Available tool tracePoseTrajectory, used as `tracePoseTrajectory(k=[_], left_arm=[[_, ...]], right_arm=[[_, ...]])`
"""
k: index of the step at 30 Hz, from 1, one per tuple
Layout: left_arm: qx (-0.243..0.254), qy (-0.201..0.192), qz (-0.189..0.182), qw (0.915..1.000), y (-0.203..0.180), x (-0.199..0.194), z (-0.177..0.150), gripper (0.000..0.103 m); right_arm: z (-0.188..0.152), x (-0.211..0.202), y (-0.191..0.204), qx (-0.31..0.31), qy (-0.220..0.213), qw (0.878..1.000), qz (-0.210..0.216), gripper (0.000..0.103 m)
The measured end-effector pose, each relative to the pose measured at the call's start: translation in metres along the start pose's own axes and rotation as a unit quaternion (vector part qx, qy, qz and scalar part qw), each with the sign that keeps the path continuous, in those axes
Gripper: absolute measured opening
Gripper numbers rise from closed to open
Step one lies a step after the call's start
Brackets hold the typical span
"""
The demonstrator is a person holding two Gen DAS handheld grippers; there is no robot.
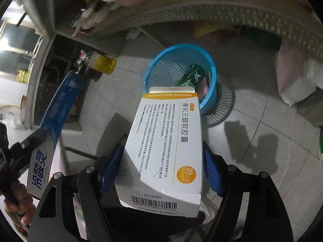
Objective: Collect trash
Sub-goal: 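Carry the toothpaste box and capsule box over the blue wastebasket with both tools, then open both grippers to drop both boxes into the wastebasket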
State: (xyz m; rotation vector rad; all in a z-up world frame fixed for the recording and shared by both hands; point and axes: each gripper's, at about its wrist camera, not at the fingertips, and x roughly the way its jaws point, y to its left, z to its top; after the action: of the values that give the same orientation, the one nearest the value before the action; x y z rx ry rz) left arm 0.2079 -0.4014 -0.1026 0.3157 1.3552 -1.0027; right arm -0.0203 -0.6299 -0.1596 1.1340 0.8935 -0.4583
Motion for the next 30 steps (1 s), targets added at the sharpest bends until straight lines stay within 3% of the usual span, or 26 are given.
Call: tracePoseTrajectory(k=[5,8,11,14,17,20,25,30], left_arm=[[0.026,0.044,0.016,0.9986,-0.010,0.052,0.040,0.047],[0.034,0.049,0.037,0.9976,-0.019,0.079,0.067,0.048],[0.049,0.033,0.077,0.9953,-0.025,0.103,0.095,0.076],[0.039,0.017,0.104,0.9937,-0.022,0.110,0.101,0.076],[0.021,0.011,0.076,0.9968,-0.013,0.097,0.093,0.076],[0.035,-0.011,0.079,0.9962,-0.007,0.072,0.083,0.076],[0.036,-0.059,0.072,0.9950,0.006,0.009,0.051,0.076],[0.037,-0.111,0.059,0.9913,0.014,-0.057,0.012,0.076]], right_arm=[[0.010,0.017,-0.012,0.023,0.005,1.000,-0.008,0.073],[0.013,0.024,-0.015,0.026,0.009,1.000,-0.014,0.073],[0.014,0.025,-0.021,0.028,0.016,0.999,-0.016,0.073],[0.012,0.030,-0.023,0.032,0.018,0.999,-0.018,0.073],[0.013,0.035,-0.027,0.033,0.019,0.999,-0.020,0.073],[0.015,0.039,-0.029,0.033,0.018,0.999,-0.022,0.073],[0.025,0.045,-0.027,0.037,0.005,0.999,-0.023,0.073],[0.058,0.072,-0.010,0.034,-0.027,0.999,-0.010,0.076]])
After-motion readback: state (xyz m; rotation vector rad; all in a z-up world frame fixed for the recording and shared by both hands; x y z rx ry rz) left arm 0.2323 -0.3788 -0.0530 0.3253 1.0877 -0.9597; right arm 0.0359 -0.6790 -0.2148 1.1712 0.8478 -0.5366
